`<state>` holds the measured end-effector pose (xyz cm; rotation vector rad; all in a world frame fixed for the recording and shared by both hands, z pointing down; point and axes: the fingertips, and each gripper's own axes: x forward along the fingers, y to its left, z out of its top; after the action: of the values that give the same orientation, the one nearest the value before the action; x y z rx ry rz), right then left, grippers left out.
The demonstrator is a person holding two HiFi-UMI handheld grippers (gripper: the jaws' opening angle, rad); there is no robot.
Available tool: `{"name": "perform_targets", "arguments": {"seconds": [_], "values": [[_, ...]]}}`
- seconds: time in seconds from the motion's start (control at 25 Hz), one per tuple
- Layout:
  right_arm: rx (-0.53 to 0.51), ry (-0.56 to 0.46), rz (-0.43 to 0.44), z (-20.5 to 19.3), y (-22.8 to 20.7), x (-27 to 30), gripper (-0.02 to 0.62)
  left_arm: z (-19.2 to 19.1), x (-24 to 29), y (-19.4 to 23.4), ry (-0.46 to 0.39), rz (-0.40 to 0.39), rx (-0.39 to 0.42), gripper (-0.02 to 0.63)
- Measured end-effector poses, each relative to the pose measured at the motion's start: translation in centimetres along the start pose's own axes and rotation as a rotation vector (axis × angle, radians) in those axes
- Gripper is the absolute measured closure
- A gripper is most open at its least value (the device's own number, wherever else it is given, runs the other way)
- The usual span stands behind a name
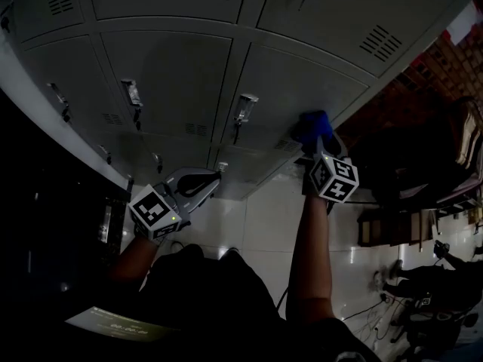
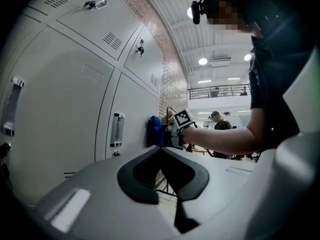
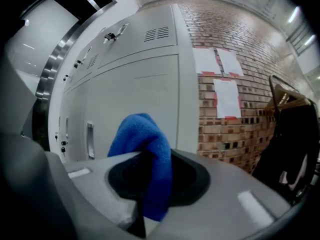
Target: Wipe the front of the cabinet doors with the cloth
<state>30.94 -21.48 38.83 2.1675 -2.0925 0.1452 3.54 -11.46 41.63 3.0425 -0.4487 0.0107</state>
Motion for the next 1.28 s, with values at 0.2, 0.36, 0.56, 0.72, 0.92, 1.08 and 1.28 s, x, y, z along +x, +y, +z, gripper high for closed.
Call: {"name": "perform_targets", "arguments": {"seconds": [0.2, 0.36, 0.56, 0.72, 0.92, 1.08, 1.28], "values": [[0.02, 0.004, -0.081, -0.5, -4.4, -1.0, 0.526, -0.2, 0.4, -0.5, 0.011, -0.005, 0.004, 0.604], [0.029, 0.005, -0.104, -0.9, -5.7, -1.4, 0.526, -0.2, 0.5, -0.9, 0.016, 0.0, 0.003, 0.604], [0.031, -0.021, -0.045, -0.7, -2.9, -2.4, 0.526, -0.3, 0.0, -0.8, 0.012, 0.017, -0.019, 0.606], [0.022, -0.028, 0.055, -1.1, 2.5, -2.4, 0.526, -0.5, -0.5, -0.6, 0.019, 0.034, -0.012, 0.604], [-0.015, 0.007, 0.22, -3.3, 10.1, -1.1, 0.526, -0.8, -1.4, -0.4, 0.019, 0.059, -0.013, 0.604], [-0.014, 0.029, 0.302, -4.4, 14.3, 0.1, 0.526, -0.7, -2.4, 0.2, 0.011, 0.076, -0.015, 0.606], [-0.007, 0.054, 0.37, -5.2, 17.3, 2.1, 0.526, -0.7, -3.5, 0.6, 0.001, 0.101, -0.027, 0.604]]}}
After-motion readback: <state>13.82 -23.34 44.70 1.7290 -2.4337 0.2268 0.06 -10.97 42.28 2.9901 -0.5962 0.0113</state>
